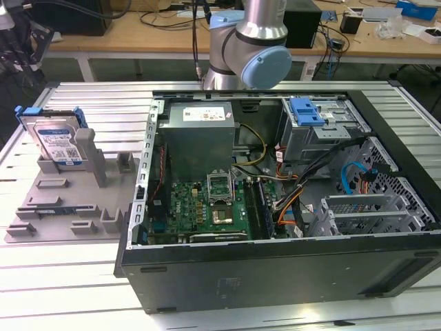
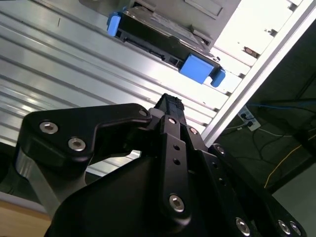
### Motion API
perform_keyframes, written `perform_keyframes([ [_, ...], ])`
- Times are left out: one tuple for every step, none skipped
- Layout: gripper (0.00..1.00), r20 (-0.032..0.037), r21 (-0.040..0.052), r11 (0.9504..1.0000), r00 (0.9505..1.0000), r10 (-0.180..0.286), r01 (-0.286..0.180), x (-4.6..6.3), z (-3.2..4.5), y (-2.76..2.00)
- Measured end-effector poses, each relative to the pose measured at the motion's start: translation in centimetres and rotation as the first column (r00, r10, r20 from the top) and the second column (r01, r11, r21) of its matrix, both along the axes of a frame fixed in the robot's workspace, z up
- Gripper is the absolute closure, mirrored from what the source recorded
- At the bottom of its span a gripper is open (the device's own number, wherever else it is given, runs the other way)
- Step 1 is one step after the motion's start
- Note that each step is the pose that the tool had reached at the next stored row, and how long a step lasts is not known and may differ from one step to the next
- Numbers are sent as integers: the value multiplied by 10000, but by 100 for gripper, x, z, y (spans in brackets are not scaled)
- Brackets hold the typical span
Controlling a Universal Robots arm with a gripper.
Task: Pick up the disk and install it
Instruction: 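Pick up the disk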
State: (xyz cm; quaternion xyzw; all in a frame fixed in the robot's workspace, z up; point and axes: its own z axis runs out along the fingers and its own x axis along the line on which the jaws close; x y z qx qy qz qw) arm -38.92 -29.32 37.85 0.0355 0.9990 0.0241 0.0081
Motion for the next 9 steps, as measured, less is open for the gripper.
perform_keyframes([
  [89, -55, 0, 9999, 9999, 129, -129, 13, 0, 0],
  [89, -90, 1, 9996, 9995, 296, -296, 19, 0, 0],
  [89, -106, 2, 9992, 9991, 409, -409, 20, 0, 0],
  [89, -119, 3, 9984, 9984, 557, -557, 21, -1, 0],
  [89, -132, 4, 9972, 9971, 749, -749, 21, -1, 0],
  [89, -145, 4, 9957, 9956, 929, -929, 22, 0, 0],
  [89, -156, 5, 9940, 9939, 1093, -1093, 22, 0, 0],
  [89, -183, 9, 9885, 9883, 1511, -1511, 22, -1, 0],
  [89, -206, 13, 9822, 9820, 1876, -1876, 22, 0, 0],
])
